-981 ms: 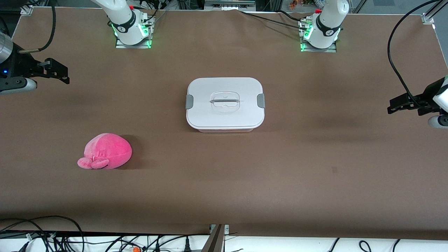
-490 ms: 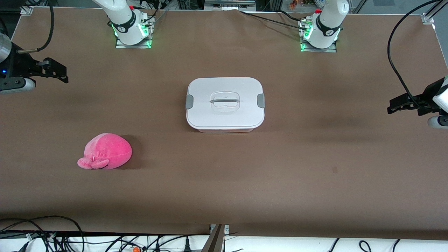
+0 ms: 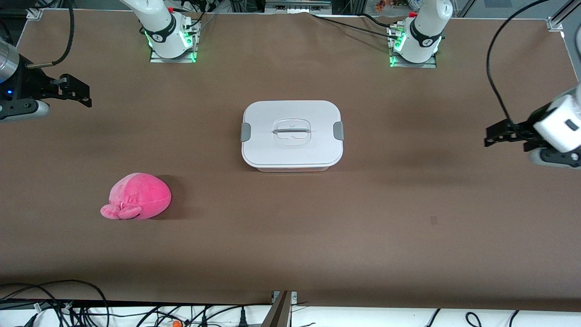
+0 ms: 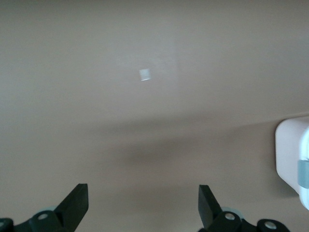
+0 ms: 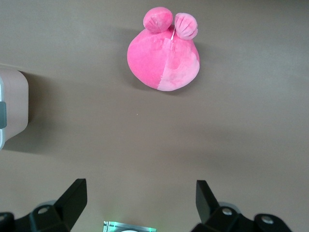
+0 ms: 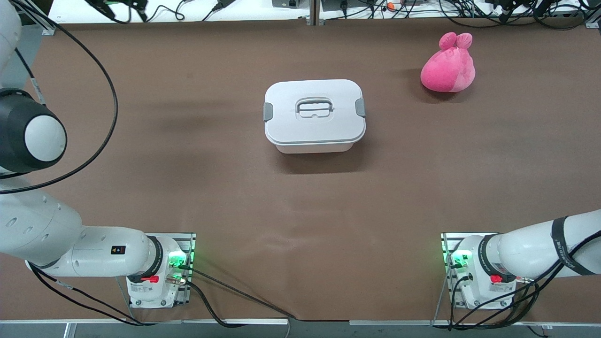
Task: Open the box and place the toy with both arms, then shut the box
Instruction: 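Move the left gripper over the box lid handle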
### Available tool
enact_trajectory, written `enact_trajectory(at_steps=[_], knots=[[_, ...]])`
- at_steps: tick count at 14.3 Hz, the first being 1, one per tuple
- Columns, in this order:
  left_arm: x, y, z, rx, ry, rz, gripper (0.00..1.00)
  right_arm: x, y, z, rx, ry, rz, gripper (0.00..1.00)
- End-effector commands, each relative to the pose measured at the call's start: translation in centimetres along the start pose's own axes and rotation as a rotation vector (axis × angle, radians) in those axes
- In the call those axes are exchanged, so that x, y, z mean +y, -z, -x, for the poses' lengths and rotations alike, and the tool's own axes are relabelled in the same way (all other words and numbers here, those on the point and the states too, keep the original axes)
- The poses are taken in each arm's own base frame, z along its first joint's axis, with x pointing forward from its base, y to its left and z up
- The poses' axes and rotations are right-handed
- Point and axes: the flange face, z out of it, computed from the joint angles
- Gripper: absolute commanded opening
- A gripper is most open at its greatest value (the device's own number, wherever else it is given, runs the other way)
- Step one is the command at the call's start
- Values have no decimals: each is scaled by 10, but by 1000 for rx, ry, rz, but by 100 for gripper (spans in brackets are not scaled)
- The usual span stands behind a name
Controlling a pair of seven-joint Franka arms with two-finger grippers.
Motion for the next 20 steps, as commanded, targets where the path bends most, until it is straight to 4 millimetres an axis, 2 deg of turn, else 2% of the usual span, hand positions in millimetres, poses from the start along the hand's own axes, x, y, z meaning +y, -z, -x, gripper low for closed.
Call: enact_trajectory(at_steps=[1,5,7,9,11,14,16,18,20], knots=[[67,2,-6,5,-101,16,100,0,3,7,-4,-8,5,100],[179,1,6,6,-296,9,100,0,3,6,2,1,6,100],[243,-13,18,-15,-441,10,100,0,5,6,11,3,7,100],[298,-30,31,-43,-581,8,100,0,5,5,16,4,8,100],[346,-55,42,-69,-683,6,100,0,5,5,16,4,6,100],[427,-115,49,-46,-864,68,100,-1,4,5,15,6,6,100],[451,-143,48,-17,-951,20,100,-2,4,5,15,7,6,100],[467,-155,52,7,-1025,-10,100,-2,5,5,16,6,6,100],[491,-165,69,7,-1094,-70,100,-3,5,4,19,7,-4,100]])
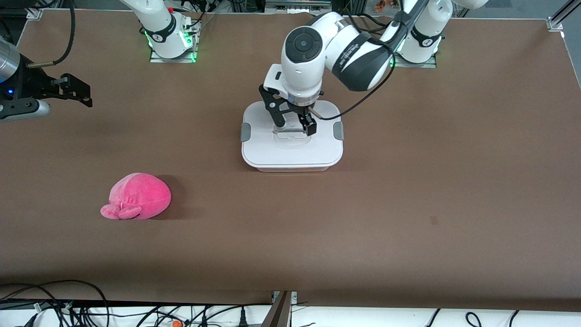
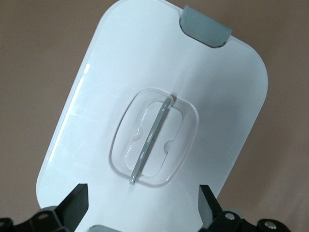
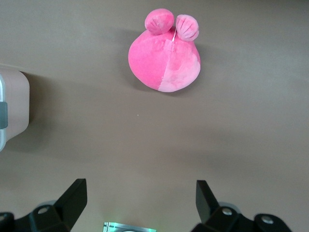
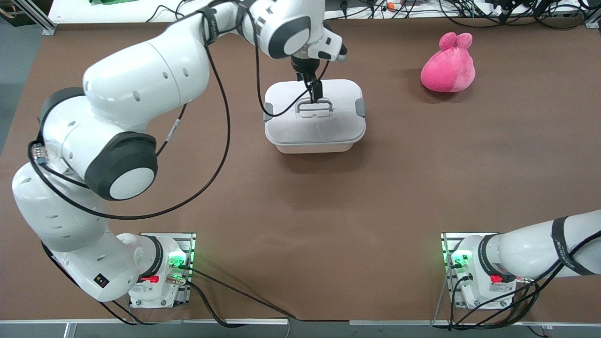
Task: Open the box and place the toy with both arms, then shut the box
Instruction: 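Move the left gripper over the box lid handle, then lower the left gripper and grasp the clear lid handle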
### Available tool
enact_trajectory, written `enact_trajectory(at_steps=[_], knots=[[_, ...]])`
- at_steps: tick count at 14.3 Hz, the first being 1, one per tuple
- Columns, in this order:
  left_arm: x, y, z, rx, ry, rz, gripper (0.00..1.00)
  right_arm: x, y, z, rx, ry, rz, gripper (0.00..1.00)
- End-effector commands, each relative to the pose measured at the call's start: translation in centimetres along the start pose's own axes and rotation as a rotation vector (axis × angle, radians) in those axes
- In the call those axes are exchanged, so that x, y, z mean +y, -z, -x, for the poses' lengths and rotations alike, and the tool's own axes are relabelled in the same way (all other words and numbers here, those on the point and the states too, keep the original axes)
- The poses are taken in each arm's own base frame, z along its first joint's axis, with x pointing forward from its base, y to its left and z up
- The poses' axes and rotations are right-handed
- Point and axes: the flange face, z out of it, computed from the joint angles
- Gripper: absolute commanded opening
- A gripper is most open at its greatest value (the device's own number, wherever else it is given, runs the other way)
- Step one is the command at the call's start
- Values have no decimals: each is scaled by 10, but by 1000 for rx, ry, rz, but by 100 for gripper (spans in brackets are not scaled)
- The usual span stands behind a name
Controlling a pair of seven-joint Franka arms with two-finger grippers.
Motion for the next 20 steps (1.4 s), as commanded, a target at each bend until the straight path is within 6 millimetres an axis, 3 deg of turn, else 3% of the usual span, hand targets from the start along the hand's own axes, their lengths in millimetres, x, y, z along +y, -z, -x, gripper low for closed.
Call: enact_trajectory(at_steps=[1,5,7,11,14,16,17,18,19,20], knots=[[29,-2,-15,-35,-126,-109,100,-1,4,5,14,4,-4,100],[32,-40,-26,-46,-227,-148,100,-1,5,4,19,4,-5,100],[41,-46,-27,-56,-249,-148,100,-1,4,4,17,4,-6,100],[39,-61,-27,-88,-271,-161,100,-1,4,4,17,4,-4,100],[43,-59,-26,-95,-256,-158,97,-1,4,4,14,4,-6,100],[48,-59,-26,-112,-280,-160,62,1,4,5,16,1,-6,100],[50,-58,-27,-114,-286,-172,24,1,4,5,13,1,-6,100],[54,-59,-27,-116,-287,-175,7,1,3,5,11,1,-6,100],[56,-59,-28,-117,-287,-175,0,1,4,5,12,1,-6,100],[55,-59,-28,-117,-287,-175,0,1,3,5,11,1,-6,100]])
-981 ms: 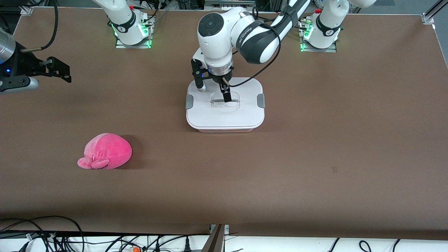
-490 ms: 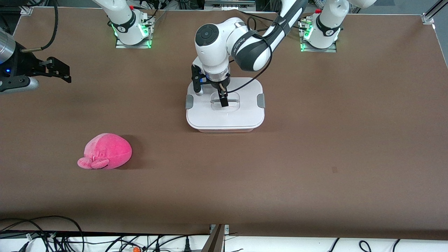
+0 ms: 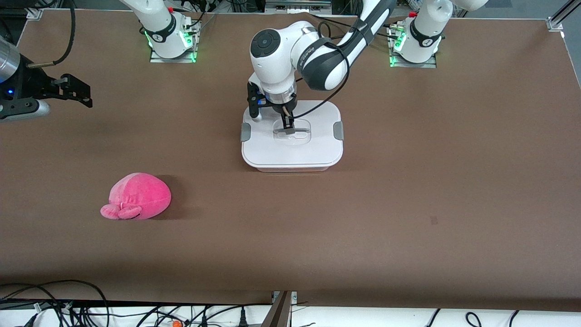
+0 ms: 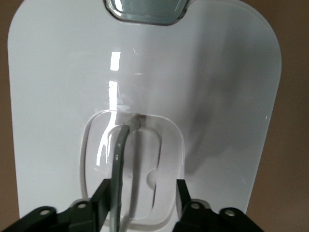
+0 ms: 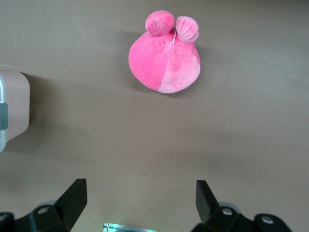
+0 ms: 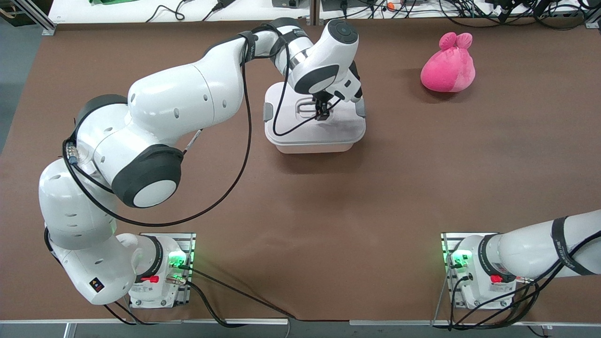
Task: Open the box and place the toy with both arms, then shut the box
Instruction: 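Lower the left gripper and grasp the clear lid handle, then lift the white lid off the pink box with the left gripper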
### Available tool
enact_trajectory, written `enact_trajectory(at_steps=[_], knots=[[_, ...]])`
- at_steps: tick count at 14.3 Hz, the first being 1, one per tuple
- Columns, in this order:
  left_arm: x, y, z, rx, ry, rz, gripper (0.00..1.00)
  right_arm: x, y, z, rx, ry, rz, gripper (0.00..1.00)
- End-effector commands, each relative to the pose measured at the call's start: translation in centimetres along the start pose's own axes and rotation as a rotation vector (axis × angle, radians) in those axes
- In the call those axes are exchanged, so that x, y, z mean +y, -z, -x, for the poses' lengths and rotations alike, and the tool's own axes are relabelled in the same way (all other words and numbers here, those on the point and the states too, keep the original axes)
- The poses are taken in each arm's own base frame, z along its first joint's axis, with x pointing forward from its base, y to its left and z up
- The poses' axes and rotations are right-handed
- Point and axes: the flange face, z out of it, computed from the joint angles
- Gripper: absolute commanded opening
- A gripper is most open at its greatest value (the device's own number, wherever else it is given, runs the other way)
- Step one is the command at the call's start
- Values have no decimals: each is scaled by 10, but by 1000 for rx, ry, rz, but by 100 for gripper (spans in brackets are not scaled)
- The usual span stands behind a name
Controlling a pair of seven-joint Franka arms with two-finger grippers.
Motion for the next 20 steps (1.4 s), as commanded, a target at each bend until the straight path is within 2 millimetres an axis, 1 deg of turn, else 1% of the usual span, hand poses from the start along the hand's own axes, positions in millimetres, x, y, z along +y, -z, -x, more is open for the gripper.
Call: enact_trajectory(at_steps=[1,5,7,9,10,11,14,15,17,18,19,20], knots=[[2,6,2,-22,-29,-30,0,1,3,6,4,0,-7,100],[-3,11,3,-13,-33,-36,0,3,2,6,0,-3,-8,100],[-8,19,7,-6,-51,-41,0,2,2,6,-1,-3,-8,100],[-17,33,15,-17,-39,-35,0,3,2,6,-1,-3,-6,100],[-20,43,16,-15,-55,-28,0,3,2,6,0,-3,-6,100],[-24,50,18,-18,-68,-22,0,3,1,5,0,-3,-6,100],[-41,68,35,-52,-58,4,0,1,3,5,5,0,-5,100],[-46,79,43,-65,-46,11,0,1,3,3,11,0,-4,100],[-67,99,76,-98,-5,38,0,1,4,3,12,0,-3,100],[-82,110,97,-97,12,51,0,0,4,3,13,-3,-4,100],[-101,119,122,-89,35,71,0,0,5,3,16,-1,-5,100],[-124,125,153,-86,62,96,0,0,4,2,14,0,-7,100]])
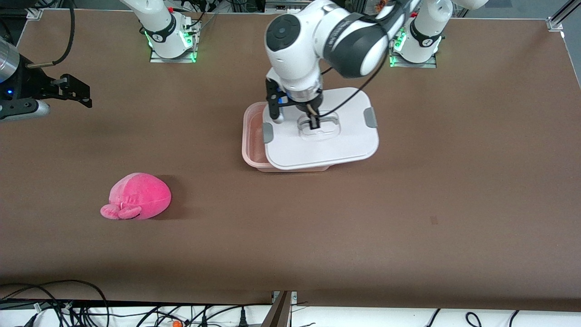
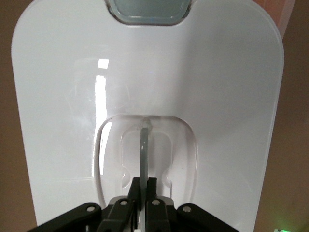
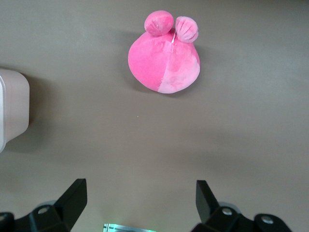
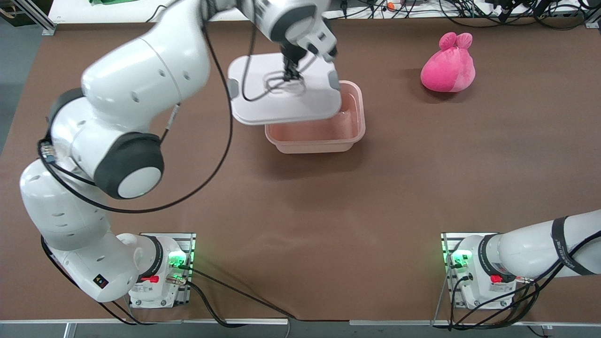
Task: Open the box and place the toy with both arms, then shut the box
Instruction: 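Lift the white lid off the pink box with the left gripper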
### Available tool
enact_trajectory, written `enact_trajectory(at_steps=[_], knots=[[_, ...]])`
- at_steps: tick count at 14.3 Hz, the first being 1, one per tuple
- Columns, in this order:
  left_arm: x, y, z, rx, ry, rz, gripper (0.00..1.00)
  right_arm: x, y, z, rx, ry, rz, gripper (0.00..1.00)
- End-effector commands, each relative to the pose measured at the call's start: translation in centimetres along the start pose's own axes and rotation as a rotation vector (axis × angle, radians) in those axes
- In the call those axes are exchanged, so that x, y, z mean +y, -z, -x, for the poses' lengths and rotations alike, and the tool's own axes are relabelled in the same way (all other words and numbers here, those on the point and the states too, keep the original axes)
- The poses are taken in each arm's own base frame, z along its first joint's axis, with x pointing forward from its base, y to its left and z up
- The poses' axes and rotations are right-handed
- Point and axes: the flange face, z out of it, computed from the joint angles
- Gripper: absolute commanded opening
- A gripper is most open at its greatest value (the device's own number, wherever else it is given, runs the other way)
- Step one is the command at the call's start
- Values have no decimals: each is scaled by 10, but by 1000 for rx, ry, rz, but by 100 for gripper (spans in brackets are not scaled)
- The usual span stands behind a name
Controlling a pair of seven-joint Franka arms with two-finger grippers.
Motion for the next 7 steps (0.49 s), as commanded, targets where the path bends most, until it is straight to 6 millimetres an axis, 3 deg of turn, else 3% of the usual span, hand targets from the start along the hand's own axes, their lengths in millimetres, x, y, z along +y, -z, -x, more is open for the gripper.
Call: enact_trajectory(at_steps=[1,4,7], knots=[[-56,18,84,15,35,90,0,-1,2,1,11,2,-9,100],[-120,33,179,9,38,135,0,1,-18,-21,21,9,15,100],[-172,18,266,25,62,155,0,6,-63,-45,-48,11,32,100]])
